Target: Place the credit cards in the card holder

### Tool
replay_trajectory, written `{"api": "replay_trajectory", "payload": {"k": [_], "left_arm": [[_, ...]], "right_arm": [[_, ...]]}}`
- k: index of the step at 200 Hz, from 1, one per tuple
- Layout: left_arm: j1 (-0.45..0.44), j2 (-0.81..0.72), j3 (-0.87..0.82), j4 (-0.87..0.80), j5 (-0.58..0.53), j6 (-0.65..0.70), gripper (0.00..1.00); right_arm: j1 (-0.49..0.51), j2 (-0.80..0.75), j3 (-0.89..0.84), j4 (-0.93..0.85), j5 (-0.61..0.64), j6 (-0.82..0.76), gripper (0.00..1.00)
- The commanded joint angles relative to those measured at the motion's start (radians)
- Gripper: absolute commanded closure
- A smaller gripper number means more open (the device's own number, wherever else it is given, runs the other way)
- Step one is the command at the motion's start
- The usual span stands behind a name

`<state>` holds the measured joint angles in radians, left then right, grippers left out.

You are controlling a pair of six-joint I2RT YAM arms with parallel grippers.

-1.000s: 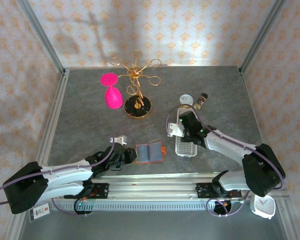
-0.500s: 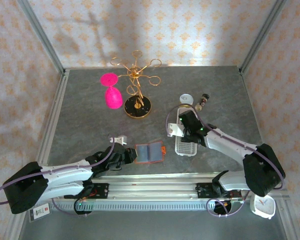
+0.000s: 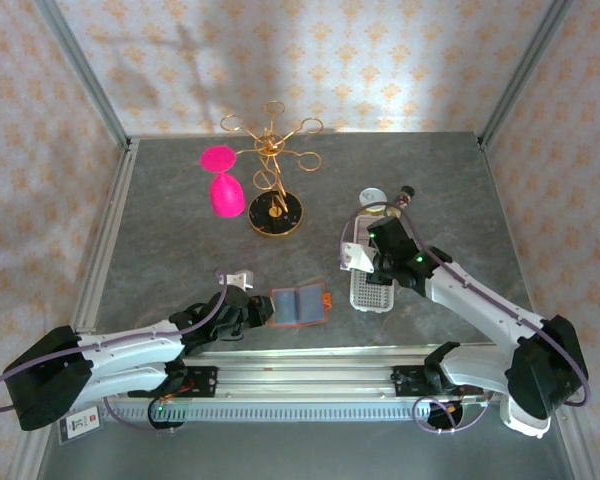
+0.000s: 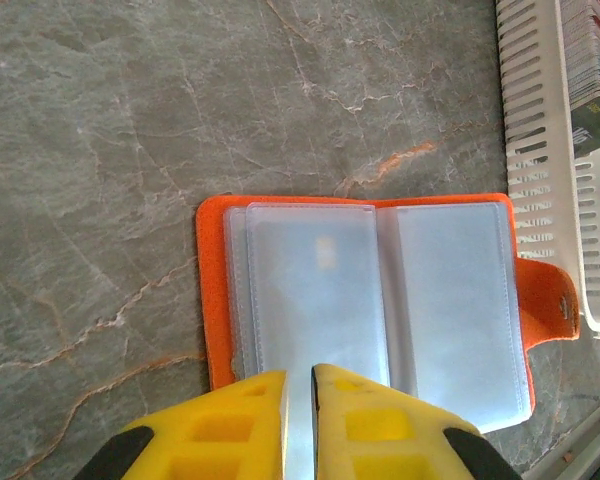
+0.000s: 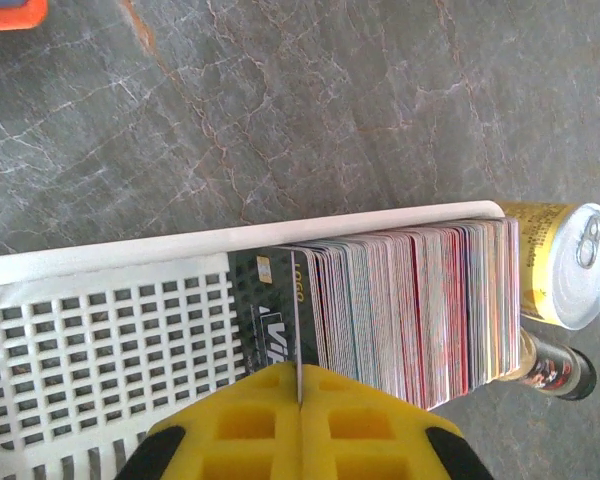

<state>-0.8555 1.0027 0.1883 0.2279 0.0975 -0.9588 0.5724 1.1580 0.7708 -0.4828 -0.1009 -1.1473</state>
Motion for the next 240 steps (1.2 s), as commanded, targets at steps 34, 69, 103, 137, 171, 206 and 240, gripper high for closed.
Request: {"api": "replay_trajectory", "payload": {"k": [34,69,103,137,171,206,240], "left_arm": [[0.006,0.001,0.025,-0.028,-0.002,0.022,0.85],[0.006,-0.045,0.026,-0.063,-0.021,0.026,0.85],[0.006,-0.098,0.033,-0.1,-0.024,0.021,0.84],[0.006,-0.133,0.041,-0.115,-0.013,0.005,0.84],[0.004,-0.148,0.049,-0.117,0.01,-0.007,0.83],[0.003,-0.143,0.047,-0.109,0.02,-0.027,0.79],[0.001,-0.104,0.053,-0.123,0.025,-0.027,0.66]], "right_arm": [[-0.006,0.019,0.014,0.009,0.028,0.039,1.0],[-0.006,0.002,0.087,-0.004,-0.088,0.19,1.0],[-0.006,-0.01,0.162,0.002,-0.215,0.532,1.0],[-0.006,-0.046,0.162,0.071,-0.255,0.939,1.0],[-0.006,-0.063,0.149,0.089,-0.333,1.315,1.0],[0.028,-0.068,0.041,0.2,-0.495,1.605,1.0],[0.112,-0.111,-0.073,0.351,-0.462,1.744,1.0]]}}
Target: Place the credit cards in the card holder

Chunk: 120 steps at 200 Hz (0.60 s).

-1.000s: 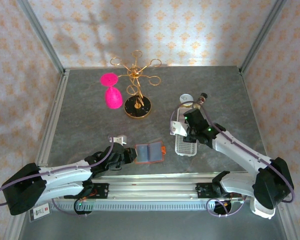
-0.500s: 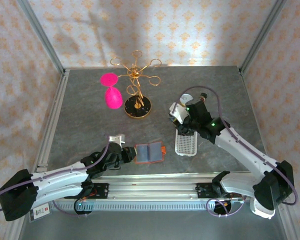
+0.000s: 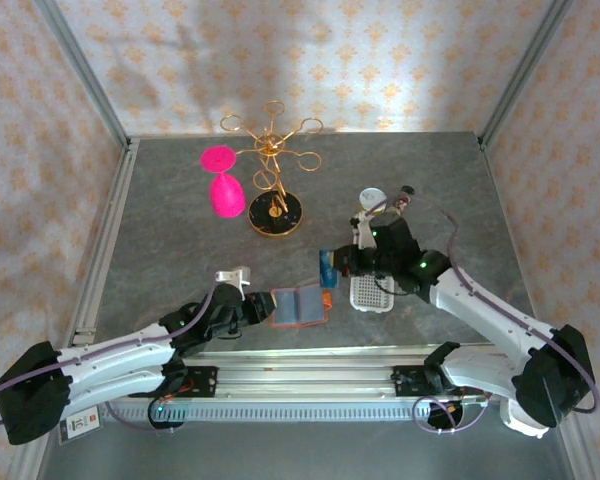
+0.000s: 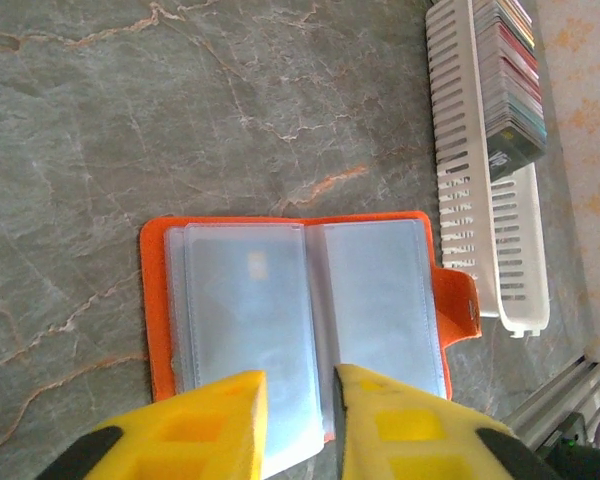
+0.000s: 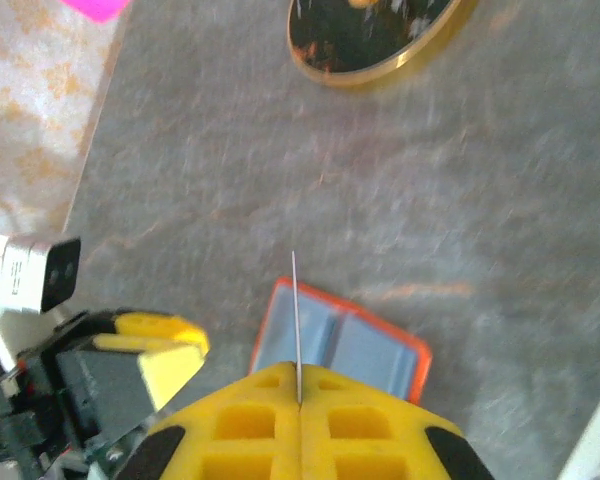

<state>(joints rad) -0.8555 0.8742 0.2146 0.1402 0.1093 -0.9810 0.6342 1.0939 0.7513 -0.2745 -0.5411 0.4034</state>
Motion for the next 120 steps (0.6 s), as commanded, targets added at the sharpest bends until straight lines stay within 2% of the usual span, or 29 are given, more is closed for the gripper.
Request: {"api": "replay_trajectory", "payload": {"k": [1,38,91,120], "left_arm": [[0.002,0.026,0.027,-0.036,0.013,-0.005,0.66],[-0.009,0.106,0.073,-0.092,-0.015,0.015,0.5],[-0.049,0.234,0.163,-0.155,-0.083,0.027,0.49],[-0.055,0.314,0.205,-0.189,-0.106,0.037,0.52]], "right_arm": [[0.052,-0.047,-0.056,0.146,-0.021,0.196,1.0],[0.148,0.011,-0.118,0.248,0.022,0.244,1.0],[0.189,0.138,-0.166,0.373,0.042,0.267,1.0],[0.208,0.18,-0.184,0.404,0.075,0.272,1.0]]}}
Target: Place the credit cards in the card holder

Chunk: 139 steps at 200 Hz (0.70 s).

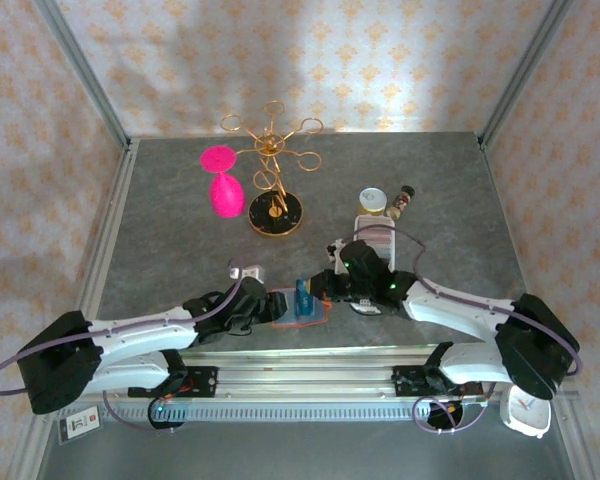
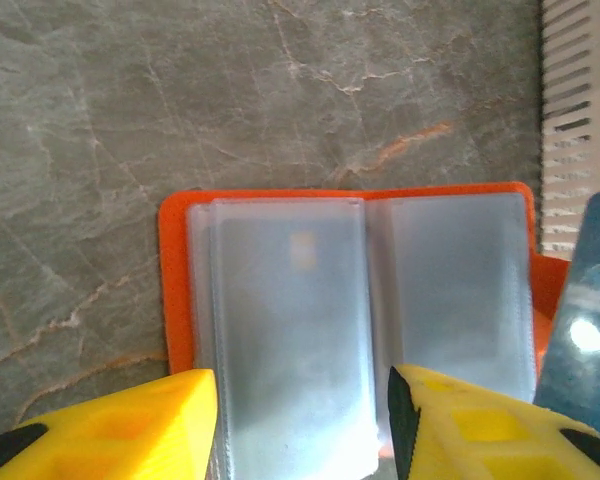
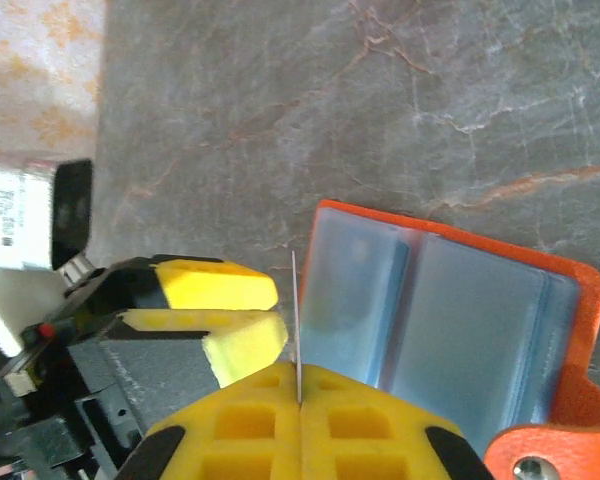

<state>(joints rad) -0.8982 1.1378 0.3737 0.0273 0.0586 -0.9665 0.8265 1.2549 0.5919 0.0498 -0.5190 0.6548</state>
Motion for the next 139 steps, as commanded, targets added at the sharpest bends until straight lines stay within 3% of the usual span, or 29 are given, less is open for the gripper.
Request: {"api": "replay_trajectory", "payload": {"k": [1,69,139], "left_arm": [[-0.012,0.054,0.047,-0.077,-0.057,0.023,0.52],[-0.033,0.163,0.089,-0.118,-0.095,0.027,0.54],[-0.041,0.203,0.082,-0.126,-0.1,0.025,0.65]], "right_arm": [[0.016,0.02,-0.026,0.082,0.054,0.022,1.0],[0.022,0.074,-0.062,0.138,0.119,0.048,1.0],[0.031,0.091,-0.091,0.201,0.17,0.084,1.0]]}}
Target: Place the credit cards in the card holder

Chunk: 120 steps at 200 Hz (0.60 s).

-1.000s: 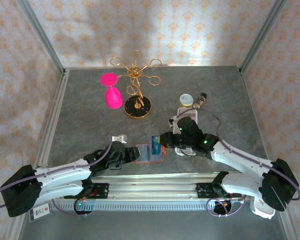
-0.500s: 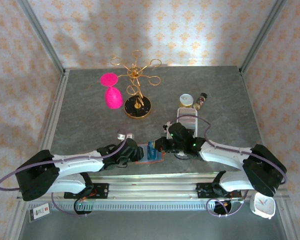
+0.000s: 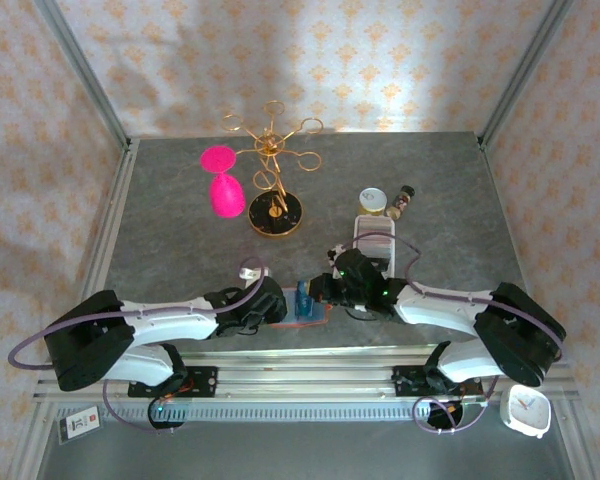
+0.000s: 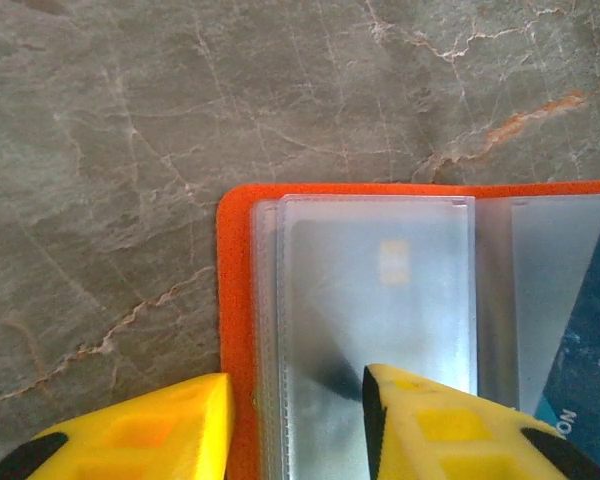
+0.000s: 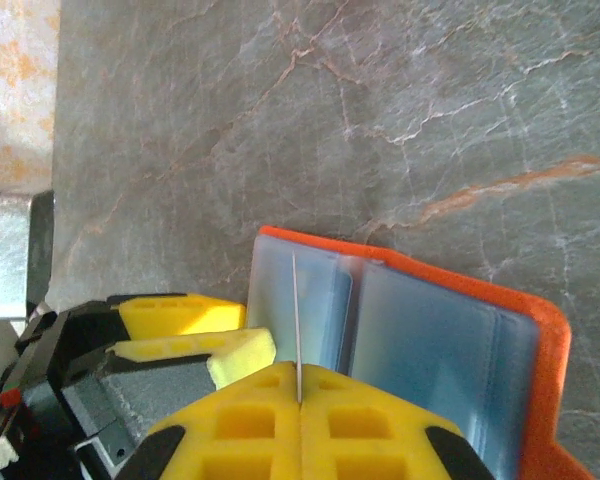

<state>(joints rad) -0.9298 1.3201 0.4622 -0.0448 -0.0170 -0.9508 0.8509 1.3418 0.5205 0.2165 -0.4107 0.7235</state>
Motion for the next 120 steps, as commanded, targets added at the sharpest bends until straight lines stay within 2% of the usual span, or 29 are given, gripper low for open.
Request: {"api": "replay_trajectory", "payload": {"k": [1,43,120], "left_arm": [[-0.009,0.02,-0.006,-0.054,-0.024,0.011,0.65],[-0.009,0.015,-0.025,-0.045,-0.019,0.004,0.71],[-0.011,0.02,-0.035,-0.026,-0.012,0.001,0.75]], "right_arm": [[0.007,0.004,-0.019,0.035,0.064,0.016,1.0],[0.007,0.0,-0.031,0.059,0.085,0.032,1.0],[0.008,0.033,-0.036,0.108,0.086,0.056,1.0]]}}
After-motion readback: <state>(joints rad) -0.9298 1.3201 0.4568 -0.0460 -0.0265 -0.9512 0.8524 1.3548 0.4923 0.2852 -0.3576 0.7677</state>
